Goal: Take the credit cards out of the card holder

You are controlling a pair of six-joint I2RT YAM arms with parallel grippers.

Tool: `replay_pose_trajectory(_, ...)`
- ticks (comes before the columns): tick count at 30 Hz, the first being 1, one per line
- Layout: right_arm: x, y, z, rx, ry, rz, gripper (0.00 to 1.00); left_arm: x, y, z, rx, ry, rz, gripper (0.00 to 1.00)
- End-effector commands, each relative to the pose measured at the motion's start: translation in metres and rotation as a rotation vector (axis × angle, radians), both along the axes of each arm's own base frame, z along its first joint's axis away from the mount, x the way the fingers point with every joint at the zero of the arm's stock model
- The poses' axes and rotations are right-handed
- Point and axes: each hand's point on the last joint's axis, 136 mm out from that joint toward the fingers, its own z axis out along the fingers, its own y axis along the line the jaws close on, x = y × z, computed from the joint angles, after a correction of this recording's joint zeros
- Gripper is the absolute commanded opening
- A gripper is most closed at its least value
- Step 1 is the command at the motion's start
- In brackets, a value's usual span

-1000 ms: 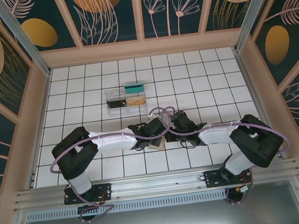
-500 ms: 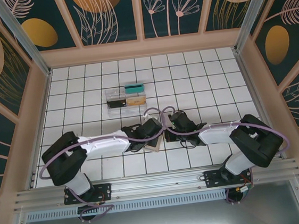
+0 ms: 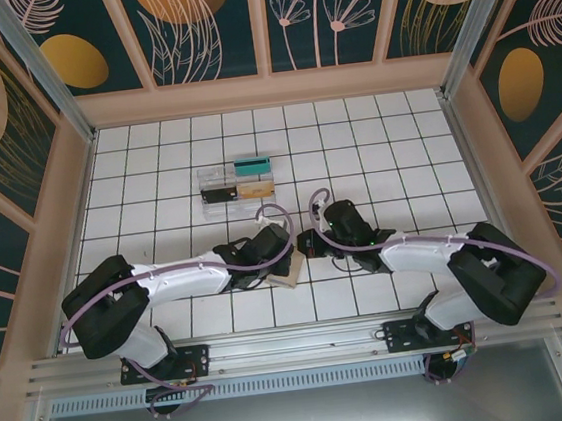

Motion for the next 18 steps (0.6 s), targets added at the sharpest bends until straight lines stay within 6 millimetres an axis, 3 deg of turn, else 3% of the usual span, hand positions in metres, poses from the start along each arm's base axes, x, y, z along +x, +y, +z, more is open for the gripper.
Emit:
replay_pose_trajectory(1, 0.003, 0.02, 0.002, 0.078, 0.049, 0.039, 0.01, 0.003, -0.005, 0.002, -0.049, -0.001, 0.024, 0.0)
replay_pose_trajectory(6, -0.008, 0.026, -0.041, 0.005, 0.147, 0.066, 0.0, 0.006, -0.002, 0.004, -0.047, -0.013, 0.046, 0.0)
replay_pose_trajectory(11, -0.019, 0.002, -0.091, -0.194, 0.205, 0.019, 0.0, 0.014, 0.018, 0.009, -0.04, -0.026, 0.117, 0.0)
replay_pose_trajectory(15, -0.023, -0.008, -0.1, -0.218, 0.211, 0.002, 0.0, 0.02, 0.04, 0.013, -0.048, -0.04, 0.18, 0.0)
replay_pose_trajectory(18, -0.017, -0.005, -0.093, -0.218, 0.179, 0.008, 0.0, 0.022, 0.053, 0.018, -0.051, -0.053, 0.223, 0.0)
